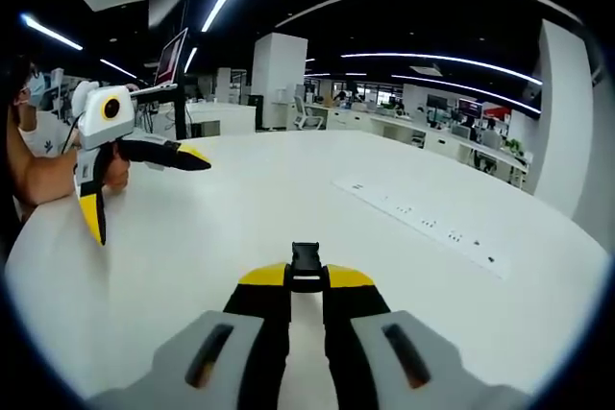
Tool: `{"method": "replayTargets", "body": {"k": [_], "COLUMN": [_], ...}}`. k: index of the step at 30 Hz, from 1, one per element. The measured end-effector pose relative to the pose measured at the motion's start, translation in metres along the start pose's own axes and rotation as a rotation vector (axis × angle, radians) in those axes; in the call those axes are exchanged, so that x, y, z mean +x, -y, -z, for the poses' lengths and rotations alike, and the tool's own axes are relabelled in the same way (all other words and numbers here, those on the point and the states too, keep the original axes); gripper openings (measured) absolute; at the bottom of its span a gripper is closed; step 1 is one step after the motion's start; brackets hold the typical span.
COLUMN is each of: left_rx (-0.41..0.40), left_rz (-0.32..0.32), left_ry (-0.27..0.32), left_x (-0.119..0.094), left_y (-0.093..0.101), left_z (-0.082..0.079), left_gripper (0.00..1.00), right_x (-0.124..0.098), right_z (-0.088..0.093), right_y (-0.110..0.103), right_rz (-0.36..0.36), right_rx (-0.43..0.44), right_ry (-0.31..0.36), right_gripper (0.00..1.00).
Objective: Snap the two parts of the plastic buckle together until the buckle closes and remains connected.
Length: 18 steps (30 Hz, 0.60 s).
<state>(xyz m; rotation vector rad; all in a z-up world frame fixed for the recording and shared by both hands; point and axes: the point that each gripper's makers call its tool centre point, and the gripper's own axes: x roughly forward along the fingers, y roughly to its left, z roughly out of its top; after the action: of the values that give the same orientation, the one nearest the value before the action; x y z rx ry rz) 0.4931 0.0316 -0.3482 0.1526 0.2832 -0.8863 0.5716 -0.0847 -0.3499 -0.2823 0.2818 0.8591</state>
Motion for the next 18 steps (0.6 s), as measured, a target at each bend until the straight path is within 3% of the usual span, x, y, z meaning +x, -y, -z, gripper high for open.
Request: {"method": "replayTargets", "body": {"k": [18], "left_rx": [-0.003], "left_rz": [0.003], "left_ry": [-0.011], "left_x": [0.001], "left_y": [-0.001], "left_z": [0.003], "left_gripper": [0.99], "right_x": [0.011], "right_z": [-0.002], "right_y": [0.014], "right_rz": [0.004], "right_rx": [0.01], "right_ry": [0.008], "right_gripper": [0.1]}}
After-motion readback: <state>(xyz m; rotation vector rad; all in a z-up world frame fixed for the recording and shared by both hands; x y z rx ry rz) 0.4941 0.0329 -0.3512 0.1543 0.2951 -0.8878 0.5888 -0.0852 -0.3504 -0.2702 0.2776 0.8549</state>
